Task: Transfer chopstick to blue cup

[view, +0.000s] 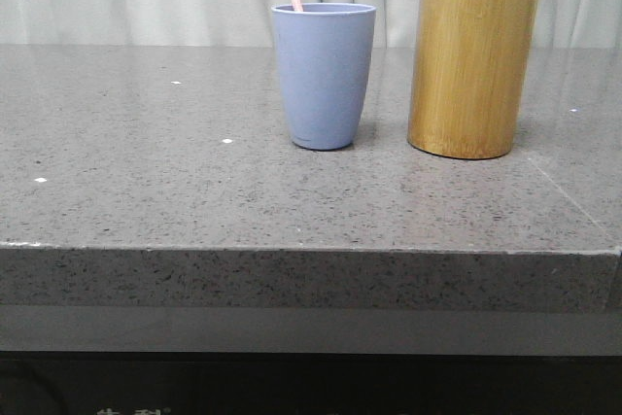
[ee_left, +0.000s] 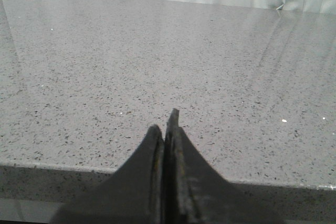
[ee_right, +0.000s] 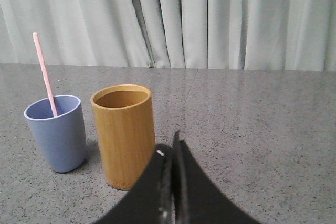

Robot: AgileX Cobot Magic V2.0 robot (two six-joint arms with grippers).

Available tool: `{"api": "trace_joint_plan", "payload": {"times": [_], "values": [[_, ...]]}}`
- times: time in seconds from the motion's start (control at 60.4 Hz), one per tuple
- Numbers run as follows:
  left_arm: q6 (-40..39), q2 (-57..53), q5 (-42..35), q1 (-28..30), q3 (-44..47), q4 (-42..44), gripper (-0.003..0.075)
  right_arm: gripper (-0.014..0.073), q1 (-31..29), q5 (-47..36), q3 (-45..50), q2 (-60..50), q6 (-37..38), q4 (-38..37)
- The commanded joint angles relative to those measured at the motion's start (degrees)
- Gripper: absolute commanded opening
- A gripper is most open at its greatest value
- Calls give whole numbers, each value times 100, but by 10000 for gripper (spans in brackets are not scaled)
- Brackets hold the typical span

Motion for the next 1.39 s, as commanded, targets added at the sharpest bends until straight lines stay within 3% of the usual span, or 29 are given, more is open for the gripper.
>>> {"api": "trace_joint_plan", "payload": {"times": [0.0,0.447,0.663,0.795,1.011,1.375], "values": [[-36,-134,-486,9,42,-42,-19,-101,-40,-456,-143,56,-10,57],[-36,-134,-486,9,42,-42,-19,-101,-40,-545,-41,56,-10,-21],[-36,-134,-486,9,42,-42,-19,-101,-59,-1845,1029,49,163,-656],[-36,-134,-486,9,42,-42,-19,-101,-65,-2244,1743,17,230,-887],[-36,-134,-486,9,42,-42,-19,-101,-65,-2128,2465,-612,359,-902],[-36,-134,-486,9,42,-42,-19,-101,-77,-1199,2471,-1056,359,-878]]}}
